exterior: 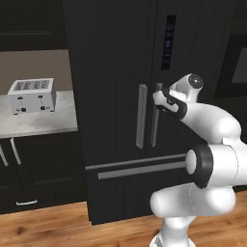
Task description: Retrieve the tangerine and peach from the fridge and place them into the bowl on the dining table.
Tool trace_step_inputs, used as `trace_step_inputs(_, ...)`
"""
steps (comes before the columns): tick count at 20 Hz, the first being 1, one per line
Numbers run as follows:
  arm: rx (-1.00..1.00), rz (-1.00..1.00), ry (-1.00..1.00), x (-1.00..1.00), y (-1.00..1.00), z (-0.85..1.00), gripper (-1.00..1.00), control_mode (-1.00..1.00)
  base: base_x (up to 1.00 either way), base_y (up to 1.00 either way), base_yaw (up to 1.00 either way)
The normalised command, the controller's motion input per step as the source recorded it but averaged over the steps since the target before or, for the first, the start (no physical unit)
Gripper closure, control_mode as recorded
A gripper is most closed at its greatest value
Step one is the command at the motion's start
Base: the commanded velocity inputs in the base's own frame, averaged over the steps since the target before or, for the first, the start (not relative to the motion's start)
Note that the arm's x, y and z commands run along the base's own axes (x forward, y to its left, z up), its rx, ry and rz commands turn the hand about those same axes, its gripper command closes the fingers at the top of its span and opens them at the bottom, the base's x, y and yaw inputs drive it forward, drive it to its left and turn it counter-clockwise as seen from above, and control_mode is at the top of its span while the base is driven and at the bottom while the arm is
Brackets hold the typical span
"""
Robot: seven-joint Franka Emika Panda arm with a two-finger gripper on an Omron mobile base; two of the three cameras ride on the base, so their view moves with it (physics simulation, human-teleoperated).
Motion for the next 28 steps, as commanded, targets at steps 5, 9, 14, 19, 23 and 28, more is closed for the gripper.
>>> trace_step_inputs(5, 0.00, 0.00, 0.00, 0.47, -0.08, -0.17, -1.00, -1.00, 0.00, 0.00, 0.00)
trace_step_inputs(9, 0.00, 0.00, 0.00, 0.49, 0.00, -0.25, -1.00, -1.00, 0.00, 0.00, 0.00)
trace_step_inputs(14, 0.00, 0.00, 0.00, 0.47, 0.00, -0.27, -1.00, -1.00, 0.00, 0.00, 0.00)
trace_step_inputs(19, 0.00, 0.00, 0.00, 0.51, 0.00, -0.19, -1.00, -1.00, 0.00, 0.00, 0.00)
trace_step_inputs(23, 0.00, 0.00, 0.00, 0.54, -0.02, -0.15, -1.00, -1.00, 0.00, 0.00, 0.00)
trace_step_inputs(28, 0.00, 0.00, 0.00, 0.56, -0.06, -0.20, -1.00, -1.00, 0.00, 0.00, 0.00)
